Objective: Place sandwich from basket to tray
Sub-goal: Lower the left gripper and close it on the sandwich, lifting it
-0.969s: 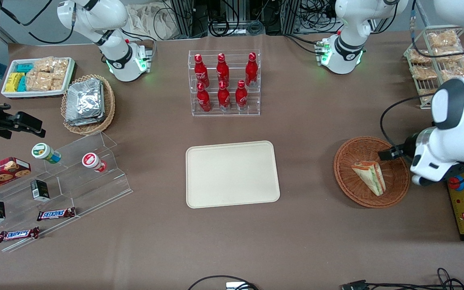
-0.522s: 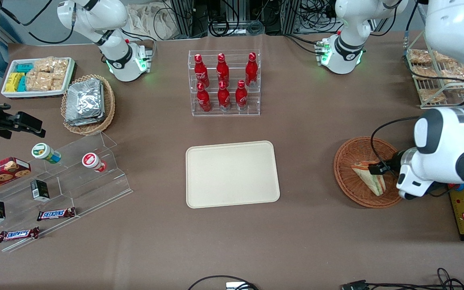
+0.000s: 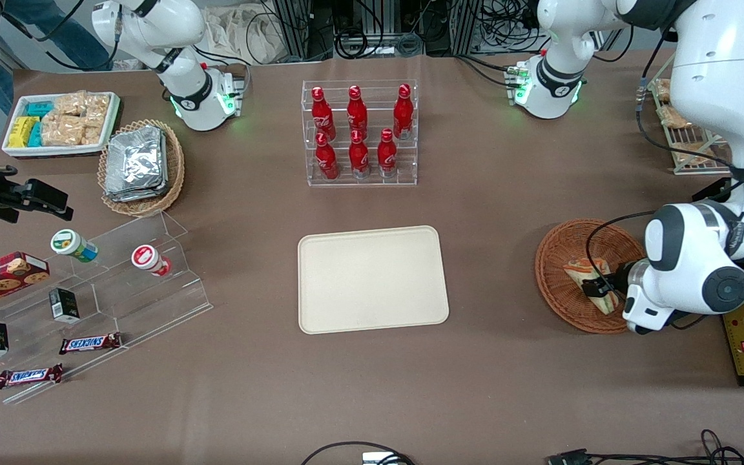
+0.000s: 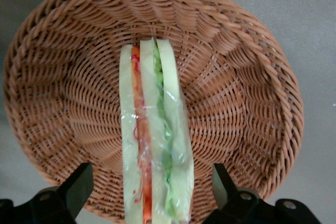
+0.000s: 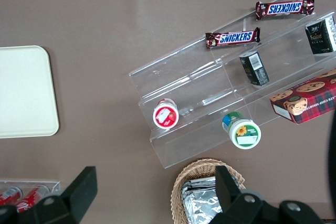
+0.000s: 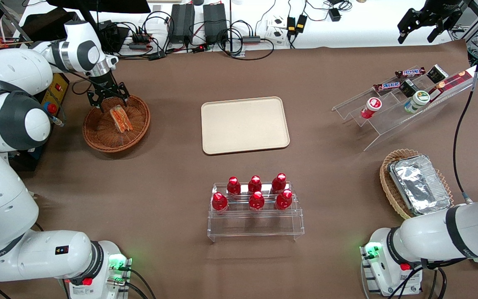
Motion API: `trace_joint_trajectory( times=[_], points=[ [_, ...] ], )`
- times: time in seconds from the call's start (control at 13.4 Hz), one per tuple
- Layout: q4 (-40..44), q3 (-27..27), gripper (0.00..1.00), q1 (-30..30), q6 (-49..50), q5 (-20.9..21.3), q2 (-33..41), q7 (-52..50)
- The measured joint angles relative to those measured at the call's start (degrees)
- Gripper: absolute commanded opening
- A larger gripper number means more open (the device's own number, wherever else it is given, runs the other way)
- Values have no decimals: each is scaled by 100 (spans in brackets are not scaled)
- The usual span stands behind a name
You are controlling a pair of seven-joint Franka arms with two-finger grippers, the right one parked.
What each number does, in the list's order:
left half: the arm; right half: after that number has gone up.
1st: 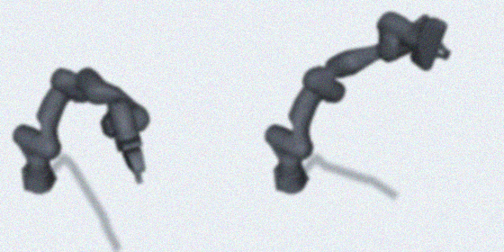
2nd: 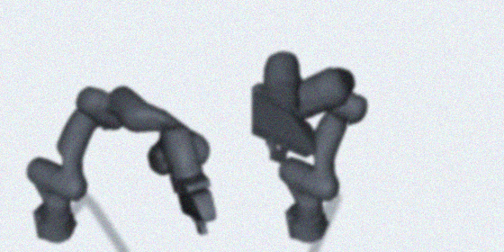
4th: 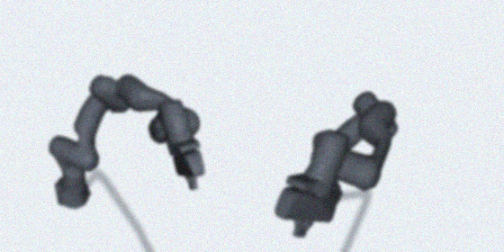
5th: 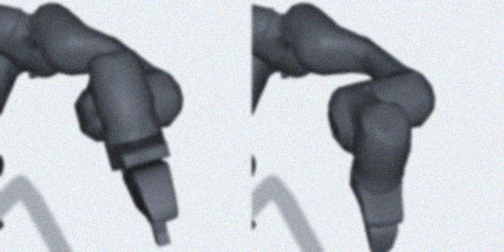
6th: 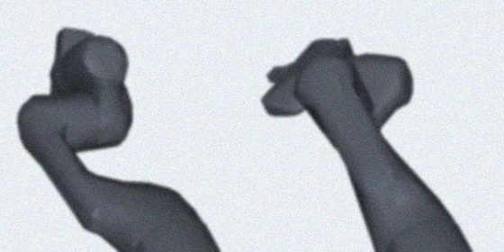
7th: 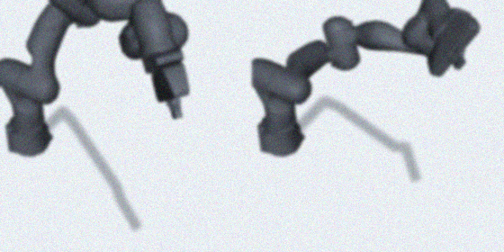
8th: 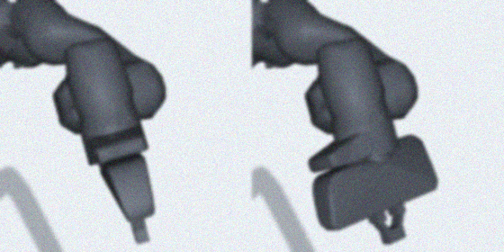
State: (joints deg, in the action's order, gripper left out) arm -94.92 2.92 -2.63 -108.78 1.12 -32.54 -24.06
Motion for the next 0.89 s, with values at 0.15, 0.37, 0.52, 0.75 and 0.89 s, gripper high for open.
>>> trace_joint_trajectory(
  times=[0.15,0.37,0.52,0.75,0.89],
  points=[
    [-53,0,100,0,-121,-2,-92,-4],
    [-75,0,99,0,-183,-2,-188,-13],
    [-80,0,94,0,-193,-2,-268,-19],
    [-107,-1,77,0,-261,-2,-346,-27],
    [-176,-3,55,-1,-377,-3,-352,-33]
  ],
)
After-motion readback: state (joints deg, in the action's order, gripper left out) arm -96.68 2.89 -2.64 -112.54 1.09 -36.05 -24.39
